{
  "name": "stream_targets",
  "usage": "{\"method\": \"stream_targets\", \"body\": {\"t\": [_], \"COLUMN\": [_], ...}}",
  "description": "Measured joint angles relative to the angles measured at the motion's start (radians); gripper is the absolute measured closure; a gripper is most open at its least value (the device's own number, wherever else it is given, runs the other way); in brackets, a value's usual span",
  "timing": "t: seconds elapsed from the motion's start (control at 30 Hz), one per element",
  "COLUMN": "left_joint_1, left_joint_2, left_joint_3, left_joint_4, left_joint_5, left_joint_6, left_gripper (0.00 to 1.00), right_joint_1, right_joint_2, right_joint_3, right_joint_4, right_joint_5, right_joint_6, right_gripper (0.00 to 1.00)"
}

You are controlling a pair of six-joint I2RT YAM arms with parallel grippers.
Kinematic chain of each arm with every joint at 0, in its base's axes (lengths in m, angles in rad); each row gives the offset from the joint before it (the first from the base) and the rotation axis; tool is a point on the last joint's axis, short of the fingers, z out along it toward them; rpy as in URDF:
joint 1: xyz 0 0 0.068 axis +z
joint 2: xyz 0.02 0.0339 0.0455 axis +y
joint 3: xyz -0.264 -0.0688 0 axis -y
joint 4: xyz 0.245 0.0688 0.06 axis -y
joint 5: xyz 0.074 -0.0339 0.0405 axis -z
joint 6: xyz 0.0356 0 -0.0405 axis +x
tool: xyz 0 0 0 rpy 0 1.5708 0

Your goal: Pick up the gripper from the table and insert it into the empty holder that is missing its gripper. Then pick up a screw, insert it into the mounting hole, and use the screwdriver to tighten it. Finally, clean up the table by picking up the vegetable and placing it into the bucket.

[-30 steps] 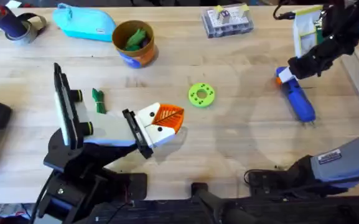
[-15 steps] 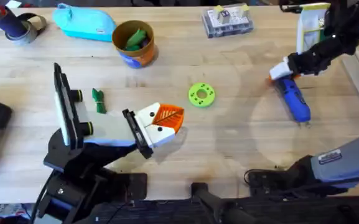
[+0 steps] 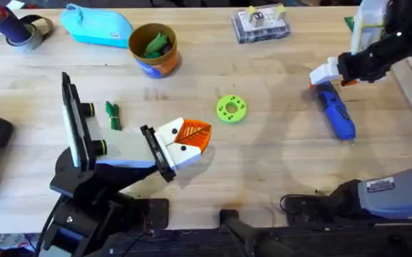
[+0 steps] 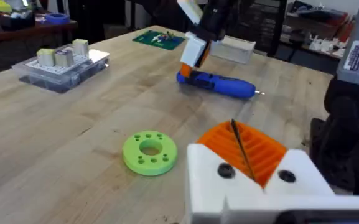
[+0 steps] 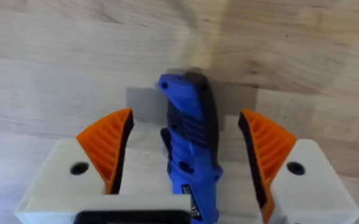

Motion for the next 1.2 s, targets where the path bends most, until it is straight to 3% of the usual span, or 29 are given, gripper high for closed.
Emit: {"method": "stream_targets", "body": {"t": [0.2, 0.67, 1.2], "left_joint_1": [0.0, 0.0, 0.0], "left_joint_2": [0.0, 0.0, 0.0], "left_joint_3": [0.0, 0.0, 0.0], "left_joint_4": [0.0, 0.0, 0.0], "left_joint_5": [0.0, 0.0, 0.0], "left_joint_6": [0.0, 0.0, 0.0], "left_gripper": [0.986, 0.986, 0.986], "right_joint_1": [0.0, 0.0, 0.0], "right_joint_2": [-0.041, 0.03, 0.068], "right_joint_3": [-0.002, -0.044, -0.044], "right_joint_4": [-0.112, -0.002, -0.018], "right_joint_5": [0.052, 0.1, 0.122], "right_joint_6": [-0.055, -0.117, -0.145], "right_gripper": [0.006, 0.009, 0.133]}}
